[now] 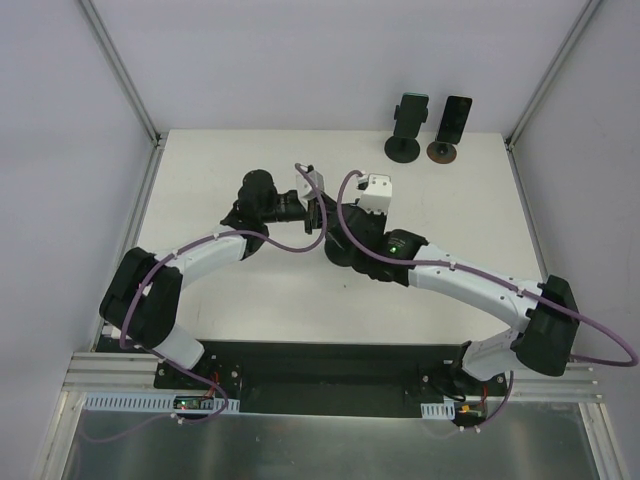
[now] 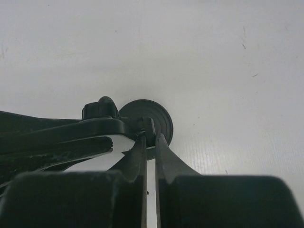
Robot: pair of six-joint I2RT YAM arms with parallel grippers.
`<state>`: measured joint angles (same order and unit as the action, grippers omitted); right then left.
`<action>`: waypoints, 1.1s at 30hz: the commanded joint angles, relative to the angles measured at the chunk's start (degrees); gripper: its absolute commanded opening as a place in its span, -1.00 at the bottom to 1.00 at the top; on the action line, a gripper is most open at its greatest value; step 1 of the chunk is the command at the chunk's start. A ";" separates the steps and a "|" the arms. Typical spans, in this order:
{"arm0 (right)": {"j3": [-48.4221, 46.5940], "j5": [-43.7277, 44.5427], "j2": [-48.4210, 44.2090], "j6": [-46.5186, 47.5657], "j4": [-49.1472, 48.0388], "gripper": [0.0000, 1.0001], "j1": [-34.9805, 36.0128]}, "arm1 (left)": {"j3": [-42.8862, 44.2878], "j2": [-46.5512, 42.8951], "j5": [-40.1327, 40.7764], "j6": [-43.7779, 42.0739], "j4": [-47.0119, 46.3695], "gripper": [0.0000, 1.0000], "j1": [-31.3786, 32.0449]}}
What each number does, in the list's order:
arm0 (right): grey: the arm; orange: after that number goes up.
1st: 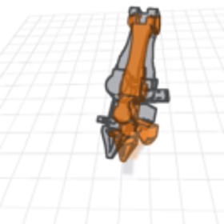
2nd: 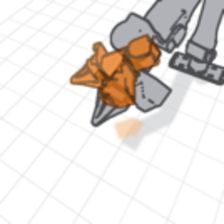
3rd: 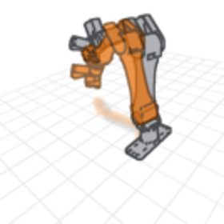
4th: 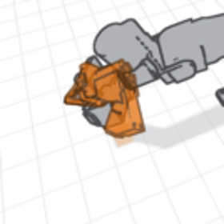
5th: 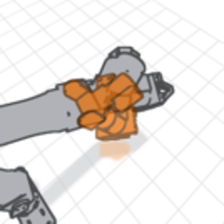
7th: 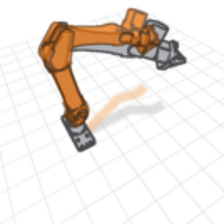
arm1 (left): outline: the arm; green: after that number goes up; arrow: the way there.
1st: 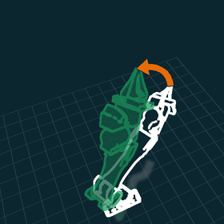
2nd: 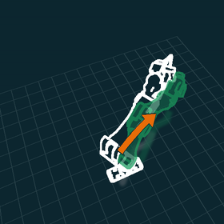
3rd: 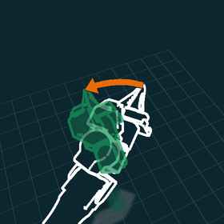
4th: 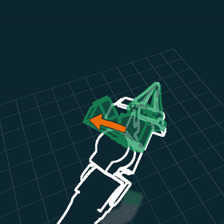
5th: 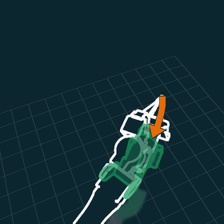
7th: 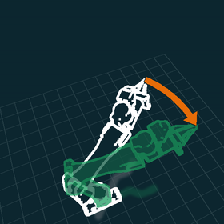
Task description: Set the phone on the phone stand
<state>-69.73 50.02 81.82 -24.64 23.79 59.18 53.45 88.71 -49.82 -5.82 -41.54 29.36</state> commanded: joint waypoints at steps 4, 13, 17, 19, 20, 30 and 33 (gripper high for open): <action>-3.75 -8.62 -3.24 -5.96 -5.42 -0.39 11.75 | 2.26 2.70 27.07 -3.93 -6.81 -1.00 -2.56; 7.59 -12.02 -21.08 17.77 -8.15 0.76 8.43 | 7.01 4.10 16.08 -0.77 -0.13 -1.00 -4.93; 11.63 -23.79 -24.86 21.56 -10.60 0.84 -1.50 | 9.91 5.51 10.90 5.28 1.36 -1.00 -7.12; 13.47 -34.39 -24.70 24.20 -14.27 0.88 -7.83 | 12.71 6.21 8.62 8.52 4.53 -1.00 -8.44; 13.57 -36.99 -24.00 24.20 -15.26 0.90 -9.24 | 13.25 6.56 7.91 9.85 4.62 -0.95 -8.88; 3.83 -46.68 -3.88 29.74 -25.79 0.99 -16.29 | 10.45 3.50 -0.28 24.98 -7.33 0.18 -15.04; 0.22 -47.72 1.75 28.25 -28.96 0.93 -16.37 | 8.96 -1.15 1.48 25.07 -4.52 0.22 -16.70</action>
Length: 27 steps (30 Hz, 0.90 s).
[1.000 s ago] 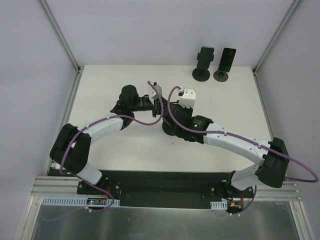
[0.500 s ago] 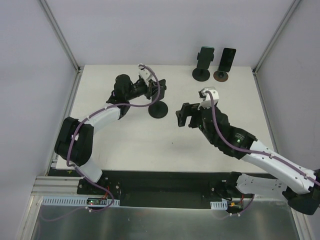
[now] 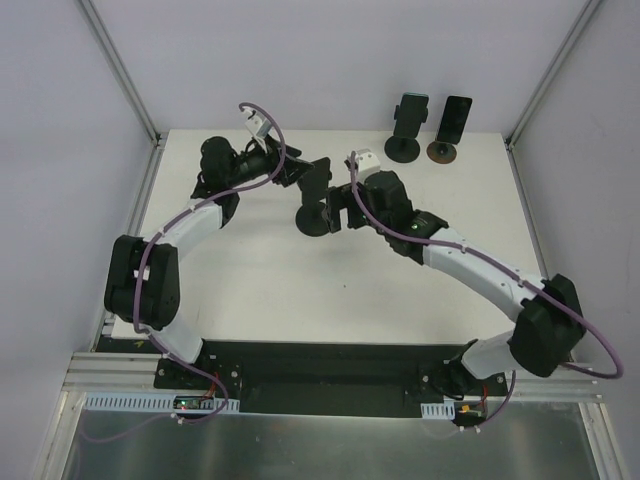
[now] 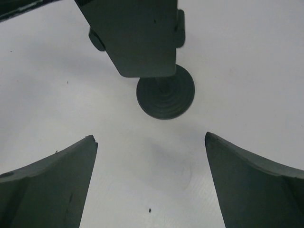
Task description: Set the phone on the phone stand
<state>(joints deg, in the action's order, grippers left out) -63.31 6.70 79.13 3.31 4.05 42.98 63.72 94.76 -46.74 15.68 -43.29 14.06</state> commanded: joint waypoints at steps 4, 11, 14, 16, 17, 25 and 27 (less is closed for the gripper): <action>-9.54 -4.51 9.63 0.29 -12.84 0.93 -0.09 | -3.60 -13.71 -1.07 3.12 -0.66 0.27 -4.21; -15.87 -4.33 14.99 3.54 -14.43 0.93 -0.09 | -5.19 -13.64 -2.21 8.57 -3.64 0.34 -8.70; -18.07 -1.88 16.83 3.46 -14.43 0.93 0.00 | -5.19 -13.02 -2.74 9.63 -4.70 0.35 -9.14; -18.87 -0.55 17.63 3.11 -14.43 0.93 0.00 | -5.19 -12.85 -2.74 9.72 -4.79 0.35 -9.40; -19.39 -0.20 18.24 3.10 -14.51 0.93 0.17 | -5.19 -12.85 -2.74 9.81 -4.79 0.35 -9.49; -21.07 6.92 20.18 5.04 -14.86 0.93 1.49 | -5.54 -12.94 -3.09 10.07 -4.79 0.35 -10.46; -21.41 7.36 20.53 5.91 -14.95 0.93 1.49 | -5.54 -12.85 -3.27 10.07 -4.96 0.35 -10.46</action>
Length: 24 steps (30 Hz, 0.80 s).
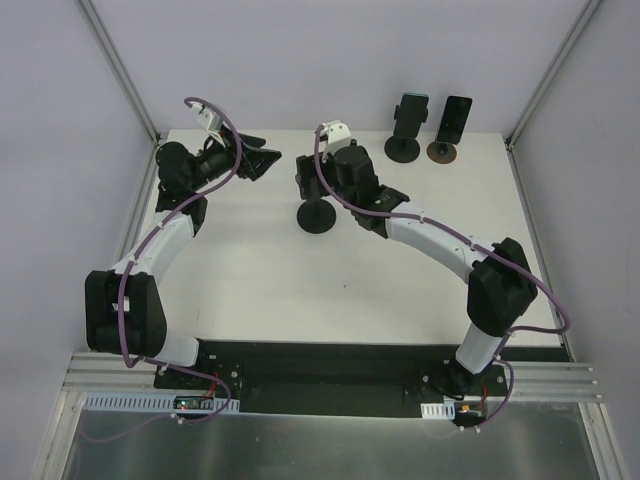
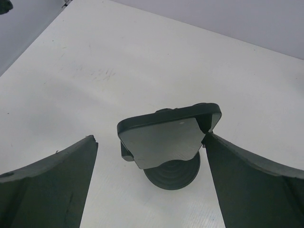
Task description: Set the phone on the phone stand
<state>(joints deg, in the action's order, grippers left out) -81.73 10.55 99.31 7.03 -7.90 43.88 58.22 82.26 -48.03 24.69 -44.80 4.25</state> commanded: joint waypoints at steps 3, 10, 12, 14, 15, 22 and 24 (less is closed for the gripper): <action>-3.43 2.47 0.71 2.73 -2.47 0.93 0.16 | -0.03 -0.08 -2.50 1.33 -3.81 0.35 -0.74; -2.64 -2.72 -0.25 4.31 -2.12 0.94 -2.04 | 0.23 0.36 -3.65 1.77 -4.16 0.35 -0.91; -2.38 -3.95 -0.69 4.92 -1.85 0.94 -2.39 | 0.49 0.53 -4.00 1.68 -4.16 0.35 -0.91; -2.38 -6.48 -0.70 5.01 -2.20 0.94 -3.18 | 0.67 0.71 -4.18 1.85 -4.07 0.35 -0.91; -2.55 -7.29 -0.43 4.93 -2.12 0.94 -3.53 | 0.67 0.80 -4.26 2.03 -4.07 0.35 -0.91; -3.69 -14.23 1.94 3.61 -4.49 0.94 -5.56 | 0.85 0.71 -4.44 1.86 -3.81 0.35 -0.91; -3.87 -15.55 2.38 3.70 -5.37 0.98 -5.56 | 0.93 0.62 -4.61 1.86 -3.81 0.35 -0.91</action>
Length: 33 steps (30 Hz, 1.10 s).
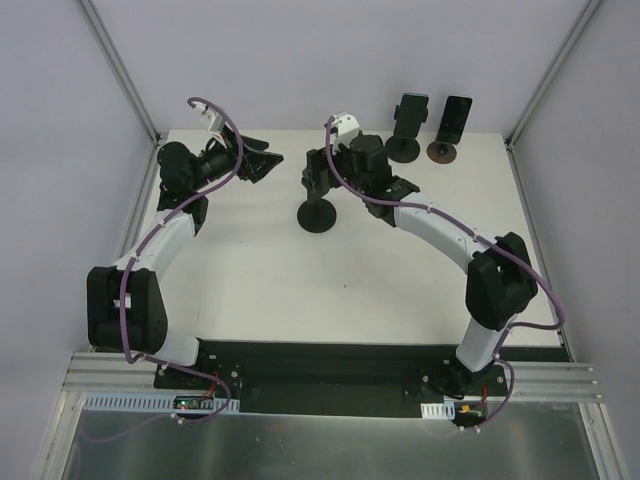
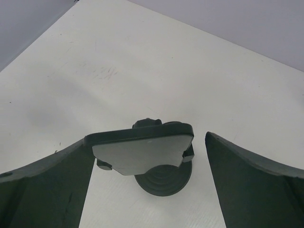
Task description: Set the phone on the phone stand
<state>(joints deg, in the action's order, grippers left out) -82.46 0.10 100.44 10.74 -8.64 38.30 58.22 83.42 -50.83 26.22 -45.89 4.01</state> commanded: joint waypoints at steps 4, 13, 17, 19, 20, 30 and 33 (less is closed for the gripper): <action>-2.45 -5.90 1.77 -0.63 -6.29 0.78 -0.07 | 1.11 -0.36 -1.73 0.50 -2.54 0.35 -0.67; -1.48 -0.45 0.63 -0.02 -9.45 -0.30 0.28 | 1.90 0.08 -1.29 0.59 -0.96 0.35 -0.67; -3.66 10.23 1.24 -0.72 -11.22 -0.98 0.28 | 2.08 -0.01 -0.85 0.50 -0.26 0.35 -0.67; -5.43 15.43 2.47 -0.11 -11.31 -0.99 0.37 | 2.08 -0.18 -0.41 -0.11 0.36 0.34 -0.67; -6.57 19.90 3.00 1.46 -11.65 -0.99 0.19 | 2.08 -0.36 -0.15 -0.55 1.32 0.35 -0.67; -28.71 27.59 18.63 6.57 -11.13 -0.99 -5.69 | 4.01 1.39 3.63 -7.32 8.97 0.35 -0.67; -34.86 26.10 23.02 5.26 -9.99 -0.99 -8.15 | 5.06 3.06 3.54 -6.80 8.98 0.34 -0.67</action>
<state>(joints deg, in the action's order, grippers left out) -107.37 23.68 121.49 15.03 -11.99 32.77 59.92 84.82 -47.97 20.95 -36.71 4.01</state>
